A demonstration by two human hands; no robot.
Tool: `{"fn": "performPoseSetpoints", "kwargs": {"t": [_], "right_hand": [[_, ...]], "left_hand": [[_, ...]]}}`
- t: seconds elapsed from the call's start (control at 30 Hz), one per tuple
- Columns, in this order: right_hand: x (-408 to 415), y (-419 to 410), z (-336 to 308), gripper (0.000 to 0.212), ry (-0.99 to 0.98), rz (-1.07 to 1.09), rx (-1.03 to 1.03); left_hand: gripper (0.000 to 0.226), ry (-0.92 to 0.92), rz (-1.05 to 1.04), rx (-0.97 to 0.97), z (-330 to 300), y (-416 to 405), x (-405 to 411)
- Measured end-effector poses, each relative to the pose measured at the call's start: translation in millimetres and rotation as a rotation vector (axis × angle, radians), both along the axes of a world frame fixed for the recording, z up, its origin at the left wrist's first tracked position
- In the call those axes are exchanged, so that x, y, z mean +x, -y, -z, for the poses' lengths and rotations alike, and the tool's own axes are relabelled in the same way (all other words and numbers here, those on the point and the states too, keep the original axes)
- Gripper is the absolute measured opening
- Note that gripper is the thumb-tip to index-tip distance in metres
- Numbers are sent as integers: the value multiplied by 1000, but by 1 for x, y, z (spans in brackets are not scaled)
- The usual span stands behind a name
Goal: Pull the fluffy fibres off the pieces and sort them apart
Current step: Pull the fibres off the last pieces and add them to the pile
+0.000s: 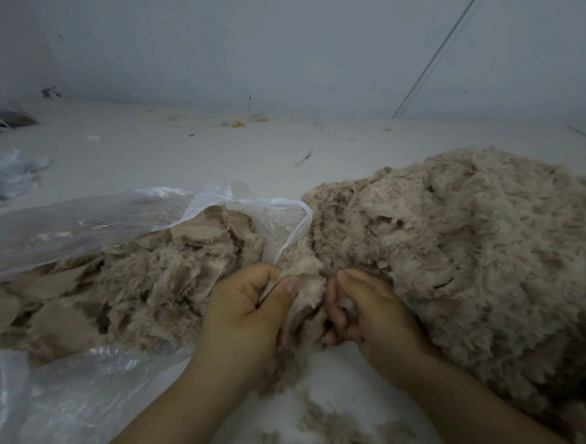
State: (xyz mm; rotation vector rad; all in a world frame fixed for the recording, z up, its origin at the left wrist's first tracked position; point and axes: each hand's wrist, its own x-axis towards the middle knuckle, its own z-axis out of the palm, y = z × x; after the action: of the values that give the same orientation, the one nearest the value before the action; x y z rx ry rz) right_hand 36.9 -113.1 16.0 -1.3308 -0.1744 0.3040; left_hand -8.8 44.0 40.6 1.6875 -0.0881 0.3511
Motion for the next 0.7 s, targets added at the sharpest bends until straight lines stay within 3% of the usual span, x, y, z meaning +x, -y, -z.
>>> {"fn": "performPoseSetpoints", "kwargs": {"t": [0.1,0.2,0.3,0.47,0.63,0.7], "right_hand": [[-4,0,2,26,138,-117,-85],[-3,0,3,17,176,-101,-129],[-2,-1,4,24,168,-56,-130],[-2,-1,4,35,134,-62,-73],[-4,-1,6,33,185,-116,-153],[-4,-2,6,31,186,-102,-152]], "left_hand": [[22,-99,74,-37,-1,3,0],[24,-167,107,-50,-3,6,-2],[27,-173,46,-128,-6,2,-2],[46,-108,-35,-57,-3,0,-1],[17,-2,89,216,0,-2,5],[16,12,64,243,3,-3,6]]}}
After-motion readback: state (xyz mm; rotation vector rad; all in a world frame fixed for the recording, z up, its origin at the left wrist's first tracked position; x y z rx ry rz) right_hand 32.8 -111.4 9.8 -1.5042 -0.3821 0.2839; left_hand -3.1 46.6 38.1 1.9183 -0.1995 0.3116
